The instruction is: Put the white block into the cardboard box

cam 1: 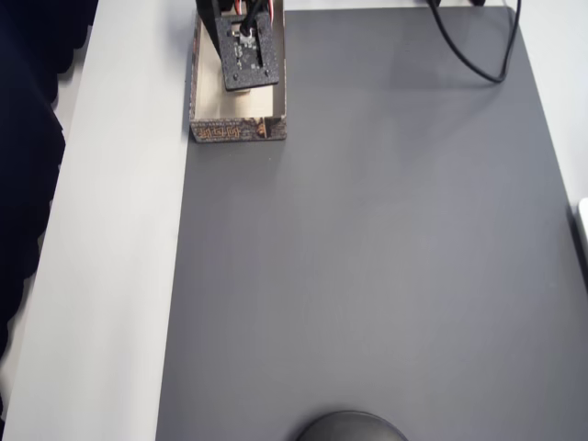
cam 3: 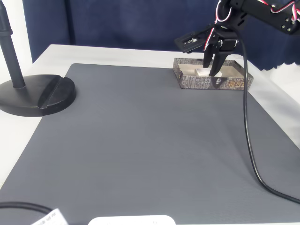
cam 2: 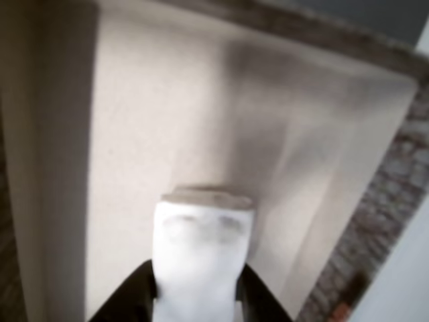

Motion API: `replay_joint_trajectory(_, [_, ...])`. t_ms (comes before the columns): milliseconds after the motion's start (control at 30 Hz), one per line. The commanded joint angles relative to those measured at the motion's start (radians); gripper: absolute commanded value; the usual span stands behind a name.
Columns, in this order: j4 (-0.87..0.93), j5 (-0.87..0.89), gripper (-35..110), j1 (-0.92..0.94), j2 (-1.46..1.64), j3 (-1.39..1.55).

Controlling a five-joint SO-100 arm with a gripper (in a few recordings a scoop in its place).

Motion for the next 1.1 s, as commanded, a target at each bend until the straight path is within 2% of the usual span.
replay_joint_trajectory(0, [-0.017,-0.017,9,-0.014,0.008,-0.084])
replay_joint_trajectory(233, [-0.06,-0.034,30,-0.021,0.012,-0.092])
replay_joint_trajectory(767, [-0.055,-0.077,35,-0.04,0.103,-0.101])
replay_joint_trajectory(1067, [-0.031,-0.141,34,-0.06,0.241,-0.023])
